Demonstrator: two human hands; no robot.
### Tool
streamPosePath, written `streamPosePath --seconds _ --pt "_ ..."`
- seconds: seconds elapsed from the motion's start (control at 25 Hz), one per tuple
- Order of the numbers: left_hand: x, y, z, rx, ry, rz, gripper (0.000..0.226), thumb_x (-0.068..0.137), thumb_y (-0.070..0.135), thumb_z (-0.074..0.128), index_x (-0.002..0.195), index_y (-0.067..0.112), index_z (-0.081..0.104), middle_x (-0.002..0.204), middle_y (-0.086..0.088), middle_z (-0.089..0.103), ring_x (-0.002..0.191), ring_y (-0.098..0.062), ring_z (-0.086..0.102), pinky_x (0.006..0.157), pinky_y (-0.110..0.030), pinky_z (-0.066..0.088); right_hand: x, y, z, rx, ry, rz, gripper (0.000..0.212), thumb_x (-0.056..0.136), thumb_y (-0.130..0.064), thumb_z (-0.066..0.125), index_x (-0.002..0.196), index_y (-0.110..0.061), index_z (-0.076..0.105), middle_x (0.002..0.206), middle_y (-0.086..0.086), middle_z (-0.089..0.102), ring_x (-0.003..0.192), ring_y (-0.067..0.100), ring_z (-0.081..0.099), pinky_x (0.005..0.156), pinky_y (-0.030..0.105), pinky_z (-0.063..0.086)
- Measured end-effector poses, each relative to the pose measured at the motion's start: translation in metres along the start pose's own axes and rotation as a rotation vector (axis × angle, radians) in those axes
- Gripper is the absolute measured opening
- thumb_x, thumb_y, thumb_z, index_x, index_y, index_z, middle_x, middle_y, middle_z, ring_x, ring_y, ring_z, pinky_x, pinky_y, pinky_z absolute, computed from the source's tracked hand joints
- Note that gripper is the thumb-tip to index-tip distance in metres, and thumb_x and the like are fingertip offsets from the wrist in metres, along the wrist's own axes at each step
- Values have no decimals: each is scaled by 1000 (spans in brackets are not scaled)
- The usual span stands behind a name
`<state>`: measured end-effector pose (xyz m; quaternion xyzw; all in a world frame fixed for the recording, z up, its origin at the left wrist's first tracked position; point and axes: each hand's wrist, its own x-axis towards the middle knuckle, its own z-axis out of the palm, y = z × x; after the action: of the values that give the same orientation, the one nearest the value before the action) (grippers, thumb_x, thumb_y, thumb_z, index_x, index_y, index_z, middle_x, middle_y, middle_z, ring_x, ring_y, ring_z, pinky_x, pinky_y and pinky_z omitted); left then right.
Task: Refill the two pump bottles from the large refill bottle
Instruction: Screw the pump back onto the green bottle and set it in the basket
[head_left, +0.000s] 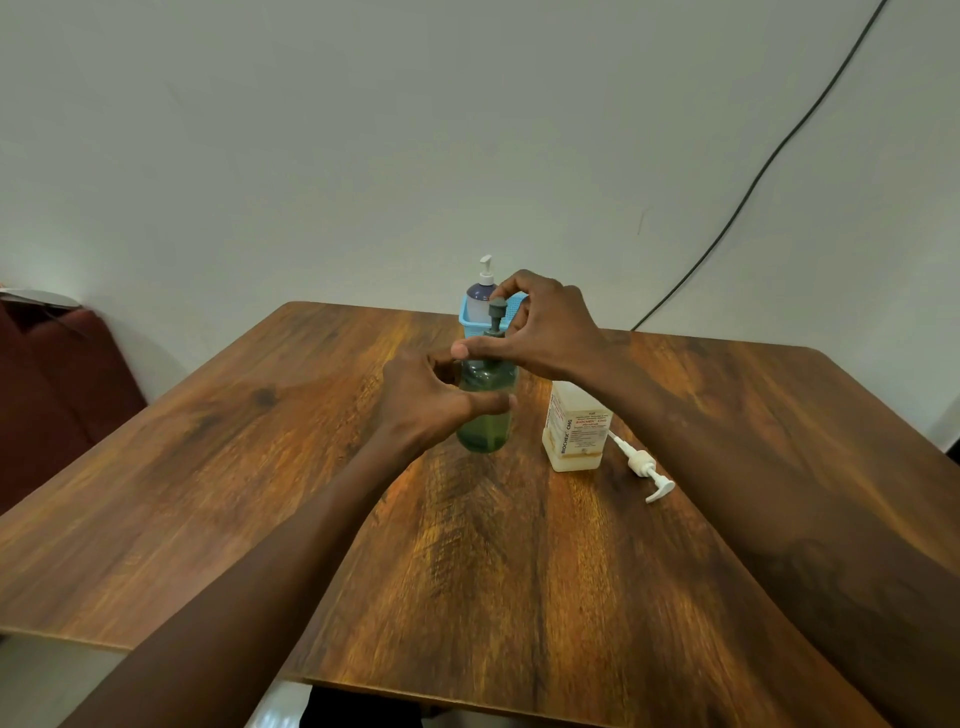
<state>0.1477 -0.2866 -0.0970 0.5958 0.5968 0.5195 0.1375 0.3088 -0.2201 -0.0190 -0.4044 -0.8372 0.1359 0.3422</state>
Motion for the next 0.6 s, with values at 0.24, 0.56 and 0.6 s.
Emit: streamPosePath --seconds 0.24,0.56,0.6 --pt "5 3 -4 -49 -2 36 79 57 51 92 128 23 71 112 9 77 93 -1 73 80 -30 64 -1 9 -18 538 -310 31 96 83 -6 83 158 -25 27 124 9 71 112 15 71 95 32 59" --pt "7 10 1 -34 3 61 70 60 41 94 123 19 73 111 9 77 94 -1 73 81 -29 63 4 4 -3 248 -54 50 81 75 -52 86 141 -24 47 130 0 64 114 17 65 93 30 59" --pt "7 9 0 -56 -3 60 71 60 42 94 124 20 73 111 10 77 94 0 73 82 -30 63 4 6 -8 383 -179 55 78 82 -34 85 146 -24 43 131 2 65 116 17 66 95 31 59"
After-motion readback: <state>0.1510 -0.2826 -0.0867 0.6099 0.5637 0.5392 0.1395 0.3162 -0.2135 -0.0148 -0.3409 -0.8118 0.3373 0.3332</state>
